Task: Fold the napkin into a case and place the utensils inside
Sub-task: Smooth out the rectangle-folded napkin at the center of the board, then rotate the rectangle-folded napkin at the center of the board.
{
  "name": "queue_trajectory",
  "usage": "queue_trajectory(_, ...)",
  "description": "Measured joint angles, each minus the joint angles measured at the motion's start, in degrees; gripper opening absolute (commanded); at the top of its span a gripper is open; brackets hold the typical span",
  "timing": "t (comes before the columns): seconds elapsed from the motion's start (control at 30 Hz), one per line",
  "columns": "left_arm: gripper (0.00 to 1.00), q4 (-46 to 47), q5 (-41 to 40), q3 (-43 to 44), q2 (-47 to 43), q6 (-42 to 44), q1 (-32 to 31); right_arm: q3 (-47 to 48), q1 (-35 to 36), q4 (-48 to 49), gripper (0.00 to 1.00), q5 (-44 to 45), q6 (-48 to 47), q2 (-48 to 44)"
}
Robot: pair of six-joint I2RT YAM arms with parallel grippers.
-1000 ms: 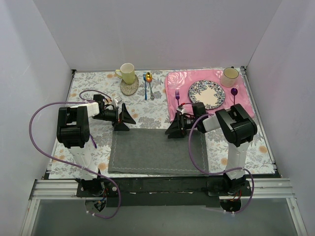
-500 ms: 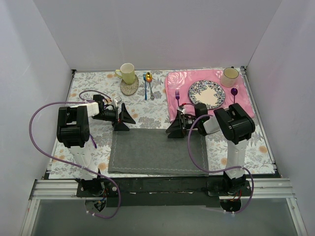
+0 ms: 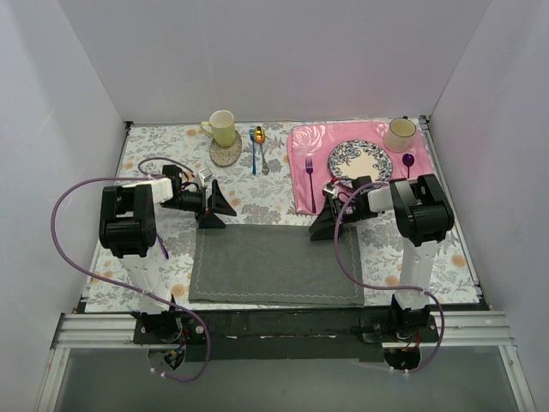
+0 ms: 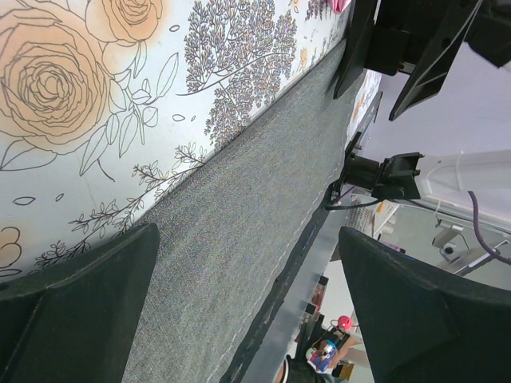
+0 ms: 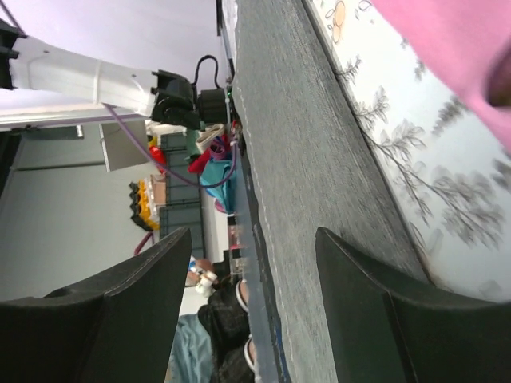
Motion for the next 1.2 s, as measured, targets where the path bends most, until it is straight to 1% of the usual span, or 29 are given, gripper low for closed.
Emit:
queue_trajectory(0.1, 0.98, -0.04, -0.04, 0.00, 0.00, 0.00, 0.00, 4.17, -2.89, -14.29, 0.72, -1.92, -11.89, 2.49)
queue_trajectory(0.2, 0.98, -0.13, -0.07, 0.04, 0.00, 0.00, 0.00, 5.86, -5.53, -24.39, 0.72, -2.86, -21.27, 3.82)
queue_trajectory(0.33, 0.98, -0.22, -0.11, 0.11, 0.04, 0.00, 0.00, 6.05, -8.33, -33.46, 0.72, -2.99, -30.38, 4.44)
queue_trajectory(0.53, 0.98, -1.18, -0.20, 0.94, 0.66, -0.13, -0.07, 6.08, -9.22, -40.35, 0.69, -2.16, -39.23, 4.52)
queue_trajectory(0.67, 0.98, -1.86, -0.33, 1.57, 0.92, -0.33, -0.13, 6.84, -9.97, -43.87, 0.67, -0.63, -42.40, 4.59)
queue_trajectory(0.83, 0.92, -4.52, -2.78, 4.94, 0.70, 2.69, -1.25, 7.10, -9.46, -45.66, 0.64, 1.33, -44.54, 3.17)
queue_trajectory(0.87, 0.91, -5.03, -3.91, 5.84, 0.35, 3.82, -1.73, 6.99, -8.92, -45.70, 0.60, 1.62, -44.65, 2.12)
queue_trajectory(0.9, 0.89, -6.08, -5.14, 6.84, -0.55, 5.57, -2.73, 6.93, -8.15, -45.92, 0.58, 2.08, -44.70, 0.83)
queue_trajectory(0.93, 0.81, -7.04, -6.08, 7.54, -1.60, 6.99, -3.74, 6.93, -7.26, -45.97, 0.55, 2.51, -44.74, -0.52)
queue_trajectory(0.97, 0.75, -7.96, -6.84, 7.93, -2.62, 8.09, -4.48, 6.97, -6.69, -45.97, 0.50, 3.02, -44.74, -1.73)
queue_trajectory(1.0, 0.70, -10.27, -8.26, 8.48, -4.79, 10.86, -5.66, 7.08, -5.51, -45.99, 0.47, 5.14, -44.63, -3.96)
queue_trajectory(1.03, 0.66, -10.88, -8.55, 8.55, -5.38, 11.37, -5.97, 7.10, -5.31, -45.99, 0.40, 5.57, -44.68, -4.39)
queue_trajectory(1.07, 0.55, -12.50, -9.66, 8.61, -6.99, 13.31, -6.47, 7.37, -4.98, -46.01, 0.37, 7.48, -44.65, -5.53)
queue_trajectory(1.13, 0.46, -16.22, -12.33, 8.17, -9.97, 17.00, -6.71, 8.11, -4.96, -45.99, 0.31, 12.17, -45.22, -7.43)
queue_trajectory(1.2, 0.38, -17.70, -15.82, 6.12, -12.52, 20.06, -6.80, 8.79, -5.03, -45.86, 0.29, 17.27, -46.45, -9.35)
